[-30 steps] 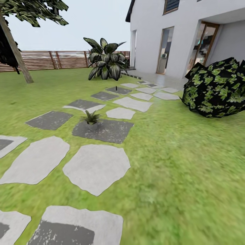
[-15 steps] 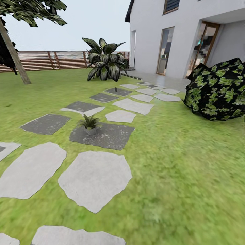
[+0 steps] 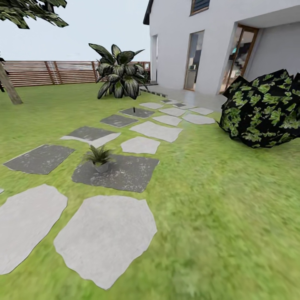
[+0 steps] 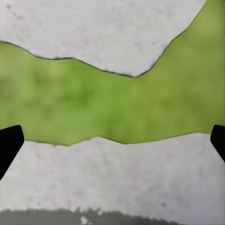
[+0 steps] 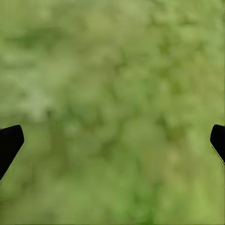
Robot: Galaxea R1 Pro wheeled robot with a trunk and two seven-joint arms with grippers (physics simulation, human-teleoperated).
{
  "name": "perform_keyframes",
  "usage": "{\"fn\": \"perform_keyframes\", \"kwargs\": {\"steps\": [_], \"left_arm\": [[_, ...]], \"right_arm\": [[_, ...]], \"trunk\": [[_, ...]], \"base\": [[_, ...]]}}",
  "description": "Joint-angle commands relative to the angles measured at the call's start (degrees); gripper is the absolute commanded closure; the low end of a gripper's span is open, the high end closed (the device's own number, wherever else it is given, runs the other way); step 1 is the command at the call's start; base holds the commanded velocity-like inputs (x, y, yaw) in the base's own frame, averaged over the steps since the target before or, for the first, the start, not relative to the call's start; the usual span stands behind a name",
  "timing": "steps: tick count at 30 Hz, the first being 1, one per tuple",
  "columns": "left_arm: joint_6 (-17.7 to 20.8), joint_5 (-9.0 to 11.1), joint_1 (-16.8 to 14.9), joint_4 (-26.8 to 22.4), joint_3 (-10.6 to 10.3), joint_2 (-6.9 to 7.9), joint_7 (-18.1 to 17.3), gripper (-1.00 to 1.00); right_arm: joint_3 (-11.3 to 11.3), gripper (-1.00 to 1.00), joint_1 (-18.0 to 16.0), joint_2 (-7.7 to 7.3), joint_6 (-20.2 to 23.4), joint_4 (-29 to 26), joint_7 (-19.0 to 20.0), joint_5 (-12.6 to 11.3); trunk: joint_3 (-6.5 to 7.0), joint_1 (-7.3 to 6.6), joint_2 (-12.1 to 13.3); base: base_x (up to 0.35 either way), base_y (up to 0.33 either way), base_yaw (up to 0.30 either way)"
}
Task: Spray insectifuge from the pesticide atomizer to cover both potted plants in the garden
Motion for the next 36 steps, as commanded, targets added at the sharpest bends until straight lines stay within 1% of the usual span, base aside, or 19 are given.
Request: {"fn": "perform_keyframes", "kwargs": {"steps": [1,36], "left_arm": [[-0.2,-0.3,0.0,0.0,-0.1,0.02,0.0,-1.0],[-0.2,-0.3,0.0,0.0,-0.1,0.02,0.0,-1.0]], "right_arm": [[-0.3,-1.0,0.0,0.02,-0.2,0.0,-0.1,0.4],[-0.3,-1.0,0.0,0.0,-0.2,0.1,-0.1,0.4]], "trunk": [[-0.05,0.02,0.0],[-0.05,0.02,0.0]], "base": [[0.339,0.0,-0.001],[0.339,0.0,0.0]]}}
